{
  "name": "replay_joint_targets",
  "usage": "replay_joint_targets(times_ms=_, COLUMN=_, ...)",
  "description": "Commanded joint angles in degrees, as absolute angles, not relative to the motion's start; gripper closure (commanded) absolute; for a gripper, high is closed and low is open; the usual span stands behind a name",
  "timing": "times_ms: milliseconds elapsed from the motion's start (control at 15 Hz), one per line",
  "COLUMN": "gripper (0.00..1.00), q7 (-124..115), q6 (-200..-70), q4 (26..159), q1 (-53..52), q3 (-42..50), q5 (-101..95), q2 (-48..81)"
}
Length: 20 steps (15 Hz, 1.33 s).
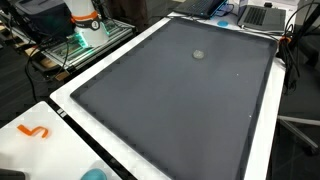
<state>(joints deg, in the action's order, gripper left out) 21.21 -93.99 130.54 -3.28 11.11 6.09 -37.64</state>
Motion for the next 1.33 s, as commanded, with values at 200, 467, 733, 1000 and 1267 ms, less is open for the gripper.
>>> replay_joint_targets(times_ms=200, gripper=0.51, q7=21.65, q6=-93.85, q4=130.42, q1=-2.44, q3=10.52, q5=6.46, q2=-37.44)
replay_joint_targets(times_ms=467, gripper=0.51, q7=21.68, q6=-93.85, q4=130.42, q1=-2.45, q3=10.52, q5=6.46, q2=-37.44)
replay_joint_targets(times_ms=733, gripper=0.51, q7=21.69, q6=-93.85, q4=130.42, q1=-2.45, q3=10.52, q5=6.46, q2=-37.43)
replay_joint_targets(times_ms=1000, gripper=0.51, q7=21.69, q6=-93.85, q4=130.42, q1=-2.45, q3=10.52, q5=6.46, q2=-37.43)
replay_joint_targets(times_ms=1267, gripper=0.76, q7=21.48, q6=-96.45, q4=129.13, q1=-5.36, q3=6.21, q5=6.65, q2=-32.49)
